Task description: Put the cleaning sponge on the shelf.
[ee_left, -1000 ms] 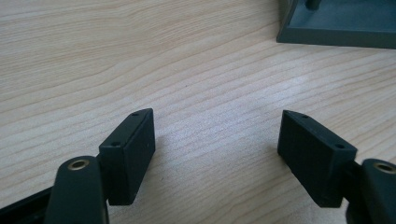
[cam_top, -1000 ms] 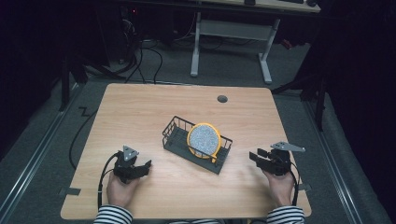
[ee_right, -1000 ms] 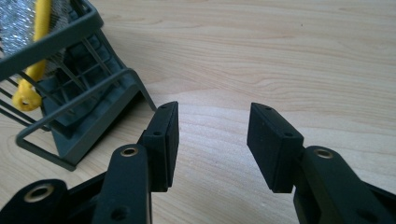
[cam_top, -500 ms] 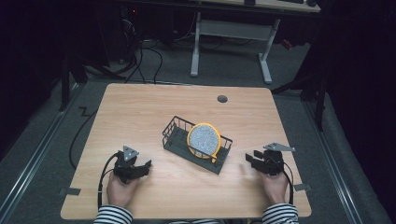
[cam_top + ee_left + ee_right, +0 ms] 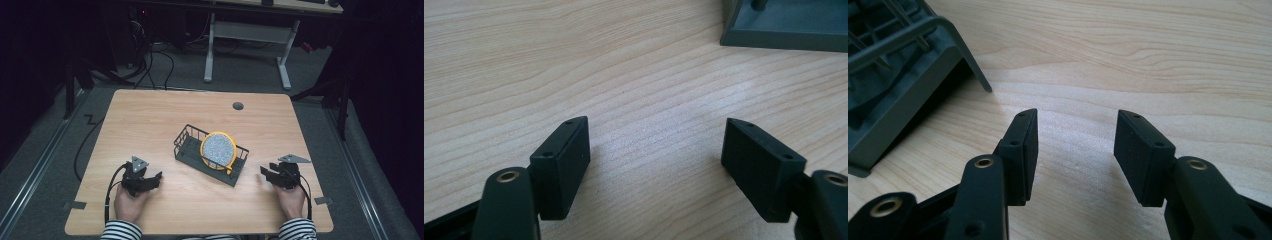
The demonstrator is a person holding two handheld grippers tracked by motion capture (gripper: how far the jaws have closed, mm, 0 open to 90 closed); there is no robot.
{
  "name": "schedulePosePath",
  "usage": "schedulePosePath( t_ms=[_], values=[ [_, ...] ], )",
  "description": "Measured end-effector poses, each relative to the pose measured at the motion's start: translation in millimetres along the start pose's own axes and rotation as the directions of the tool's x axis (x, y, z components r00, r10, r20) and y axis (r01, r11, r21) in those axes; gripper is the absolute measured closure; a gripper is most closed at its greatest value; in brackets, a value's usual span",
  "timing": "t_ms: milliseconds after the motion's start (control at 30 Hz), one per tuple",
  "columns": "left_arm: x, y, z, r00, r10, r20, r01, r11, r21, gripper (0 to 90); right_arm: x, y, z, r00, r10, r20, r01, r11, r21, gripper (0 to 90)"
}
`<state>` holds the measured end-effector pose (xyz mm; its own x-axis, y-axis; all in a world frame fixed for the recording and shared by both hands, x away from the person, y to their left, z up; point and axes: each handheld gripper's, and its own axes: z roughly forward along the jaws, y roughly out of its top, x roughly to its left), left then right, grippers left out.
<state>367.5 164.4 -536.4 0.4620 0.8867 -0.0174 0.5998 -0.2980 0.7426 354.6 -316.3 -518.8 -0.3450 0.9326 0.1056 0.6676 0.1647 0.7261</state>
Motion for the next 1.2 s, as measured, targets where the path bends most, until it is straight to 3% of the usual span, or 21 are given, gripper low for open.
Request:
schedulePosePath(
  t_ms=[600,900,1200],
  values=[
    [0.0,0.0,-0.1,1.0,0.001,0.0,-0.001,1.0,0.001,28.0,4.1,-6.0,6.3,0.9995,-0.024,0.02,0.024,1.0,0.012,49.4],
    [0.0,-0.1,-0.1,1.0,0.001,0.0,-0.001,1.0,0.0,27.8,10.9,-11.5,6.5,0.9915,-0.107,0.074,0.107,0.994,0.0,44.6],
    [-0.2,-0.1,0.0,1.0,0.002,-0.001,-0.002,1.0,0.0,27.6,12.2,-12.1,6.2,0.9925,-0.096,0.076,0.096,0.995,0.006,40.0]
  ],
)
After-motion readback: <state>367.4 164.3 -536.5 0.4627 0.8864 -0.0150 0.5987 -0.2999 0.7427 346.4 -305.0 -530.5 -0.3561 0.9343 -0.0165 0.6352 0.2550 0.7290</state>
